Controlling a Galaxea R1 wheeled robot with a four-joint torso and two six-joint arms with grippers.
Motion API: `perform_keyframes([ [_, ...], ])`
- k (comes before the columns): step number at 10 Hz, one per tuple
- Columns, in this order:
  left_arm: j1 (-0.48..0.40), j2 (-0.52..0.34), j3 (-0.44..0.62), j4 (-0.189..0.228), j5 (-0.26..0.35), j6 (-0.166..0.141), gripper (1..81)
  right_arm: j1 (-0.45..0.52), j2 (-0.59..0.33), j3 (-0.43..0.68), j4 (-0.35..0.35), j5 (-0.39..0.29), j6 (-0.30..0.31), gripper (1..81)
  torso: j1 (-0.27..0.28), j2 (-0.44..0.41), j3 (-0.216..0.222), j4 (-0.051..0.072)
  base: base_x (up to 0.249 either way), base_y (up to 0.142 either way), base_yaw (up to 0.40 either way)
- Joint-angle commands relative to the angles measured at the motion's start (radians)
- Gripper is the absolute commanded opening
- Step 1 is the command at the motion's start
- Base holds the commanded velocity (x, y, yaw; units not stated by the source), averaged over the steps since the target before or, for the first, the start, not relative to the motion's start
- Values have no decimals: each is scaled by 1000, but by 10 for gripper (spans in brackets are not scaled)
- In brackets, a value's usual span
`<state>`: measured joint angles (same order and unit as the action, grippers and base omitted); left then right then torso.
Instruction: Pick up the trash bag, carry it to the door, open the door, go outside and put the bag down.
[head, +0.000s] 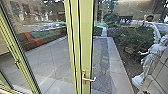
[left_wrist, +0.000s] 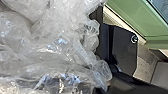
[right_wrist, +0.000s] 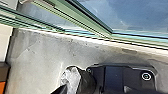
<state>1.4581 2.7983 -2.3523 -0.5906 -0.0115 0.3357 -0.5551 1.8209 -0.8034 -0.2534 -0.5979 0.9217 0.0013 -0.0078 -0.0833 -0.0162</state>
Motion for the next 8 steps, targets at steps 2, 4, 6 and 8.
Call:
perform_keyframes([
  [2, -43, -9, 11, -3, 74, -1, 10, 198, 52, 46, -78, -43, 111, 811, 0, 0, 0, 0, 0, 0, 0],
  [4, -43, -9, 11, -3, 73, -1, 10, 234, 97, 44, -81, -45, 147, 811, 0, 0, 0, 0, 0, 0, 0],
  [6, -43, -9, 15, -5, 73, -4, 10, 244, 144, 29, -119, -43, 227, 811, 0, 0, 0, 0, 0, 0, 0],
  [8, -43, -9, 15, -6, 73, -7, 10, 266, 201, 9, -181, -43, 338, 811, 1, 0, 0, 0, 0, 0, 0],
])
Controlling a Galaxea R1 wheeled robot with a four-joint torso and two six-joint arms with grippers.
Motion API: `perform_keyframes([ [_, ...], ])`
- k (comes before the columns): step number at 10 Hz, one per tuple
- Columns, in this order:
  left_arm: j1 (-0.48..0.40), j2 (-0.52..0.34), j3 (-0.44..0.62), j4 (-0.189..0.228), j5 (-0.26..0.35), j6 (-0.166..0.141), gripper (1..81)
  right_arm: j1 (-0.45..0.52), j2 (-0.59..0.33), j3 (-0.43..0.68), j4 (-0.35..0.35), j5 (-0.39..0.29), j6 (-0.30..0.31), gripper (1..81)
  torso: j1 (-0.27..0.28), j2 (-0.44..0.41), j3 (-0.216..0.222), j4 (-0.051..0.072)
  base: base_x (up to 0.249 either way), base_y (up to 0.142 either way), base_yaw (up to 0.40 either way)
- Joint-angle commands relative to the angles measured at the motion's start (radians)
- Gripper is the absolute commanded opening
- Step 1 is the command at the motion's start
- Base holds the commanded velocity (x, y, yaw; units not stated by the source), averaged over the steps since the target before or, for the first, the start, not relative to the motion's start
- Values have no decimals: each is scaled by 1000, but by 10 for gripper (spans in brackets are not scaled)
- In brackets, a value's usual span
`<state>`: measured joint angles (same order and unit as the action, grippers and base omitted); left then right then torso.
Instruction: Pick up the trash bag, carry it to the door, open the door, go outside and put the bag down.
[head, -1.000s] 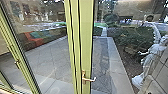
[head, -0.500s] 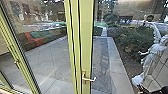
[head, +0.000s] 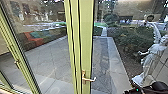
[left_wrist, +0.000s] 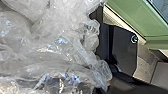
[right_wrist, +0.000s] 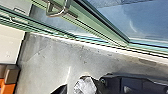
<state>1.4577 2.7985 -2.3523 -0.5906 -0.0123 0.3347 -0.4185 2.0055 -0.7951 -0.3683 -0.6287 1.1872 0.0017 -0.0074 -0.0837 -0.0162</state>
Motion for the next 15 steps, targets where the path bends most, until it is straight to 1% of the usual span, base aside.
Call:
perform_keyframes([
  [1, -42, -8, 15, -15, 72, -6, 10, 131, 44, -21, -67, -12, 110, 811, 0, 0, 0, 0, 0, 0, 0],
  [2, -42, -8, 15, -26, 72, -6, 10, 140, 78, -48, -70, -11, 165, 811, 0, 0, 0, 0, 0, 0, 0],
  [3, -42, -8, 15, -26, 72, -6, 10, 151, 104, -61, -81, -9, 203, 811, 0, 0, 0, 0, 0, 0, 0],
  [4, -42, -8, 15, -26, 72, -6, 10, 152, 135, -73, -109, -11, 264, 811, 0, 0, 0, 0, 0, 0, 0],
  [6, -42, -8, 15, -28, 72, -6, 10, 158, 204, -102, -198, -12, 407, 811, 0, 0, 0, 0, 0, 0, 0],
  [7, -42, -8, 15, -28, 72, -6, 10, 171, 236, -122, -215, -14, 456, 811, 0, 0, 0, 0, 0, 0, 0],
  [8, -42, -8, 15, -28, 72, -6, 10, 180, 259, -140, -212, -26, 468, 811, 0, 0, -1, 0, 0, 0, 0],
  [9, -44, -6, 16, -28, 71, -6, 10, 189, 287, -165, -216, -31, 505, 811, 0, 0, -1, 0, 0, 0, 0],
  [10, -45, -5, 19, -37, 71, -8, 10, 200, 316, -194, -219, -32, 538, 811, 0, 0, -1, 0, 0, 0, 0],
  [11, -47, -5, 19, -57, 71, -6, 10, 201, 365, -238, -219, -34, 566, 811, 0, 0, -1, 0, 0, 0, 0],
  [13, -47, -11, 19, -58, 71, -6, 10, 204, 429, -317, -216, -31, 575, 811, 0, 0, -1, 0, 0, 0, 0],
  [15, -47, -17, 19, -54, 72, -5, 10, 218, 475, -363, -216, -29, 583, 811, 0, 0, -1, 0, 0, 0, 0],
])
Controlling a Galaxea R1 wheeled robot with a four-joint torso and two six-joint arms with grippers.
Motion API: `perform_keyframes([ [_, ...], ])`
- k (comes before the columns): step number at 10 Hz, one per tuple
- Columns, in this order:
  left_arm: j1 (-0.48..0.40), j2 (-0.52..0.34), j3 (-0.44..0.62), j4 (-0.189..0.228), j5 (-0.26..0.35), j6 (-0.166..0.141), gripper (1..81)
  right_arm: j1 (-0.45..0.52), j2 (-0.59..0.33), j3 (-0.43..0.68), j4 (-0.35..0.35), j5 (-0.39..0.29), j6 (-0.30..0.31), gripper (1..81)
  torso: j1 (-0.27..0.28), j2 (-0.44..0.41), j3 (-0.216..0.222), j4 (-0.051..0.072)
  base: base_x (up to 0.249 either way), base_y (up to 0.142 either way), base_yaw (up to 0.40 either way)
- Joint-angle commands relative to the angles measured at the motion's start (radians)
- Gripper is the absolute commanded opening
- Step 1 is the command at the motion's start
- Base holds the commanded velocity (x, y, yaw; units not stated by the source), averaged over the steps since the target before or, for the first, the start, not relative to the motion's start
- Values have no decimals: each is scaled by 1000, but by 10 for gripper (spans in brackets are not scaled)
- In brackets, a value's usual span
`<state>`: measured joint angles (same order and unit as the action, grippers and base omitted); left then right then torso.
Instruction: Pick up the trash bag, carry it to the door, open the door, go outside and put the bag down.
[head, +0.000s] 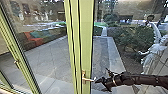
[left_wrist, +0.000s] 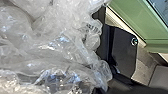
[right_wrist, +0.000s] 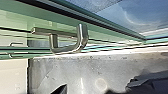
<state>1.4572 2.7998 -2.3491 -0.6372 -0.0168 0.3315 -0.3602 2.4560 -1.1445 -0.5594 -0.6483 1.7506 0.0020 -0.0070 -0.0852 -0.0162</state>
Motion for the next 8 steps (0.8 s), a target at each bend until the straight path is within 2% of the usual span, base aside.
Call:
perform_keyframes([
  [1, -47, -18, 16, -7, 77, -2, 10, 172, 45, -29, -27, -13, 47, 811, 0, 0, 0, 0, 0, 0, 0],
  [3, -47, -17, 16, -8, 78, -2, 10, 189, 86, -104, -25, -7, 119, 811, 0, 0, 0, 0, 0, 0, 0],
  [8, -45, -15, 16, -10, 78, -3, 10, 220, 148, -224, -14, 1, 136, 811, 0, 0, 0, 0, 0, 0, 0],
])
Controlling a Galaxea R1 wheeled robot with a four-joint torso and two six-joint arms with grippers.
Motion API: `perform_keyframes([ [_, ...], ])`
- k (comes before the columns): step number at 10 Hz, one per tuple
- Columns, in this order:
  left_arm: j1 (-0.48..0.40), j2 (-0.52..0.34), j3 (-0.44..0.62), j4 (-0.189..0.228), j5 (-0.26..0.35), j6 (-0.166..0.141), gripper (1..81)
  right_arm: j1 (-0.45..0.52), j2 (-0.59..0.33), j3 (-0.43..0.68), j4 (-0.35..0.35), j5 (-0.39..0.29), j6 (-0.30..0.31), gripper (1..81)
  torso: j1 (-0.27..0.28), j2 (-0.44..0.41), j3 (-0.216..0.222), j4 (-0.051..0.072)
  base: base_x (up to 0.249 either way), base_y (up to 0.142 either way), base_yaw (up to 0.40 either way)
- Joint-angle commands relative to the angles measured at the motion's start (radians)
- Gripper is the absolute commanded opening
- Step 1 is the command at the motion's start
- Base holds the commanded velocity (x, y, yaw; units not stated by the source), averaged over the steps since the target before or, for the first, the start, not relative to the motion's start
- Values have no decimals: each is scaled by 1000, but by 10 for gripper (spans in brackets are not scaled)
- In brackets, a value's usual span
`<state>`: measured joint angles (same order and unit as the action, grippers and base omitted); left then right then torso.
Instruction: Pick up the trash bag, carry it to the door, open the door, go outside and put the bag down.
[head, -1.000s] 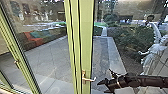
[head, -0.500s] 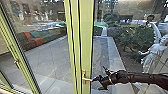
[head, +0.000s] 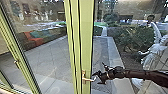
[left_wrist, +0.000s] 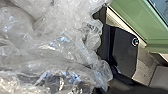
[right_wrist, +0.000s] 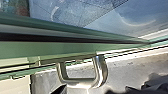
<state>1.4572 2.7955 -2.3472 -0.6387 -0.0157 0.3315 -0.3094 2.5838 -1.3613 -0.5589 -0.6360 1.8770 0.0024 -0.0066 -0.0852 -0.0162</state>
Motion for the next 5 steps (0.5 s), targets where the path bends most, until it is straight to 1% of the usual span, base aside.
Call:
perform_keyframes([
  [1, -45, -11, 14, -10, 77, -3, 10, 163, 46, -25, -13, -17, 28, 811, 0, 0, 0, 0, 0, 0, 0],
  [2, -44, -10, 12, -10, 77, -3, 10, 166, 69, -53, -7, -21, 40, 811, 0, 0, 0, 0, 0, 0, 0],
  [4, -44, -10, 12, -12, 76, -3, 10, 166, 138, -109, 4, -30, 40, 811, 0, 0, 0, 0, 0, 0, 0],
  [5, -42, -10, 14, -12, 76, -3, 10, 155, 147, -128, 4, -28, 40, 811, 0, 0, 0, 0, 0, 0, 0],
])
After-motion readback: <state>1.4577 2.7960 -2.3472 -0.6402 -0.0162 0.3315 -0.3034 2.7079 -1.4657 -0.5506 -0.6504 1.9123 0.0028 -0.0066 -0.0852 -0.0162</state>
